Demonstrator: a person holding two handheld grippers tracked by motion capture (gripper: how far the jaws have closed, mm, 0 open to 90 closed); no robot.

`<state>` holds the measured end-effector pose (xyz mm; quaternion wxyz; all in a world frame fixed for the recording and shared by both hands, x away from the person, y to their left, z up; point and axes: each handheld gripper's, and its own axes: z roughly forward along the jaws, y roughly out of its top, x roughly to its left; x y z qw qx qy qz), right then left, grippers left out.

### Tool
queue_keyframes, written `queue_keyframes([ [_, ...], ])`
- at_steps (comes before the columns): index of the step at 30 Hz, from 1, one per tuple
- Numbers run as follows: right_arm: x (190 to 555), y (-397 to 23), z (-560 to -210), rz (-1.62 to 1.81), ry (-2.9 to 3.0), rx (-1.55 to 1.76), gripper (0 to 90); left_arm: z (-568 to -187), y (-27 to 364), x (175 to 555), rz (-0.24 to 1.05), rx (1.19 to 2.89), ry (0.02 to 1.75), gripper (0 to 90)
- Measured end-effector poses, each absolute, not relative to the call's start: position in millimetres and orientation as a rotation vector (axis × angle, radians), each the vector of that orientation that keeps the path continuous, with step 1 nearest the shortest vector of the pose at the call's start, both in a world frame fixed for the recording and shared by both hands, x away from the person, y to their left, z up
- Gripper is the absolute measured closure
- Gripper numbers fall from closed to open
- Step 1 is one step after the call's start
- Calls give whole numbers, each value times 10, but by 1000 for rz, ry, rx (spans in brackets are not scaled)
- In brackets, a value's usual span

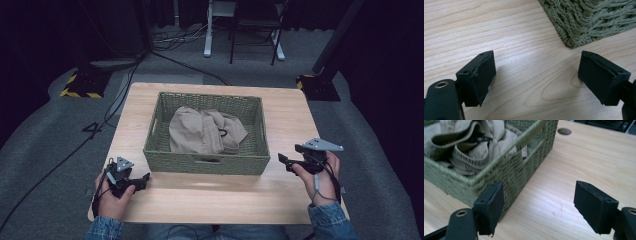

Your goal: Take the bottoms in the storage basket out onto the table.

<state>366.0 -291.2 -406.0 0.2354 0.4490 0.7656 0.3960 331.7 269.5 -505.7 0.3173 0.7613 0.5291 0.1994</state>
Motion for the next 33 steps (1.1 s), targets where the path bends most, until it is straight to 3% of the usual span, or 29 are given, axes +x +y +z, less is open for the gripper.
queue_keyframes([
  [19,3754,-2919,-3729,1211,2102,1133,236,-5057,2694,3318,524,2006,1392,150],
  [33,3963,-2466,-3492,1191,2198,1010,236,-5058,2692,3317,525,2006,1392,150],
])
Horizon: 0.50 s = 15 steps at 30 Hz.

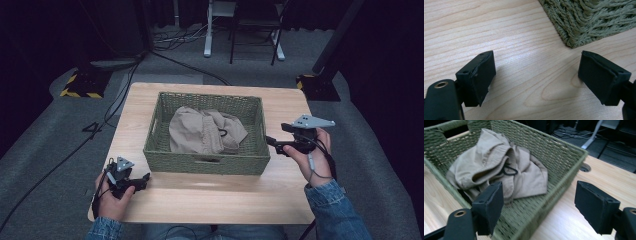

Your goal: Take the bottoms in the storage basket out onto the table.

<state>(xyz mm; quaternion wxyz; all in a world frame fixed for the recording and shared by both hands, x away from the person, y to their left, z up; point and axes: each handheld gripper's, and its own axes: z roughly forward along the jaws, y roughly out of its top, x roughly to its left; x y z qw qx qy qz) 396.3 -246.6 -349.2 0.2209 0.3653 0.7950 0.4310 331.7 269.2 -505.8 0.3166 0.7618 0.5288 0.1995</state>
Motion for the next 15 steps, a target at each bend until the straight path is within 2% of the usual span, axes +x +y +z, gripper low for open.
queue_keyframes([
  [15,4398,-1962,-3424,1203,2276,986,186,-5057,2689,3326,527,2001,1401,147],
])
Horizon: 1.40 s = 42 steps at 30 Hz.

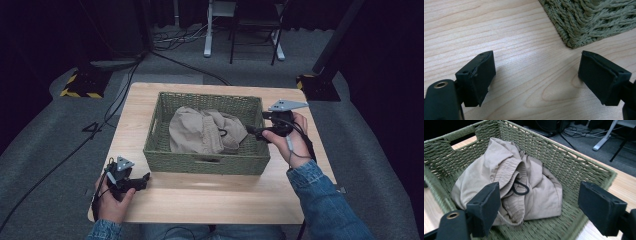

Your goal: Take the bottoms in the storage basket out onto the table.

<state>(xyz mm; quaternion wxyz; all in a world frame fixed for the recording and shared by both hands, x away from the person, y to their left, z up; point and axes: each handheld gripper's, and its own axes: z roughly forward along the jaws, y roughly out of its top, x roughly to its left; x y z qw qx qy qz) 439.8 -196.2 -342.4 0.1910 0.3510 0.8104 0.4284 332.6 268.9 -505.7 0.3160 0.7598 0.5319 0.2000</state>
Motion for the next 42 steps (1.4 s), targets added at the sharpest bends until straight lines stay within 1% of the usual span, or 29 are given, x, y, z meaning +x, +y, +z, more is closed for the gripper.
queue_keyframes([
  [5,4569,-1805,-3441,1187,2285,1007,187,-5056,2693,3331,525,2002,1401,148],
  [17,4811,-1466,-3540,1176,2377,1011,197,-5056,2696,3332,526,2004,1398,149],
  [24,4981,-1274,-3686,1158,2413,1048,188,-5057,2693,3331,526,2003,1400,149],
  [30,5120,-1036,-3905,1068,2460,1055,177,-5056,2695,3332,525,2005,1399,149],
  [42,5175,-675,-4204,1000,2520,1028,168,-5056,2696,3333,526,2004,1397,149],
])
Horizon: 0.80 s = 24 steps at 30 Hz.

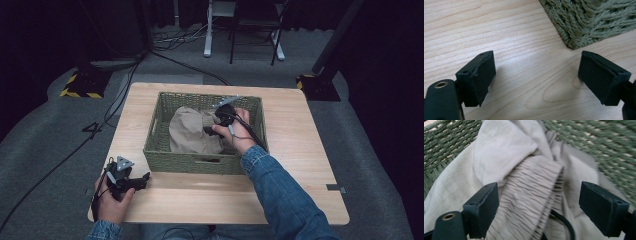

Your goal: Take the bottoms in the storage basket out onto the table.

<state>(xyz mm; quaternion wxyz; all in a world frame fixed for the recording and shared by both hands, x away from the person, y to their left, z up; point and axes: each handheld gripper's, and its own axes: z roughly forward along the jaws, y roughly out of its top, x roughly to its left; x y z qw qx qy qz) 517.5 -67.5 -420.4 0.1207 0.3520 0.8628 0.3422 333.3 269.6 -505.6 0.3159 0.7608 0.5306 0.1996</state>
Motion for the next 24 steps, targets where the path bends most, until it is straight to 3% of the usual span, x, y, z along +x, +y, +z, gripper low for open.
queue_keyframes([
  [24,5226,-441,-4632,749,2632,1080,122,-5056,2696,3333,526,2005,1397,149],
])
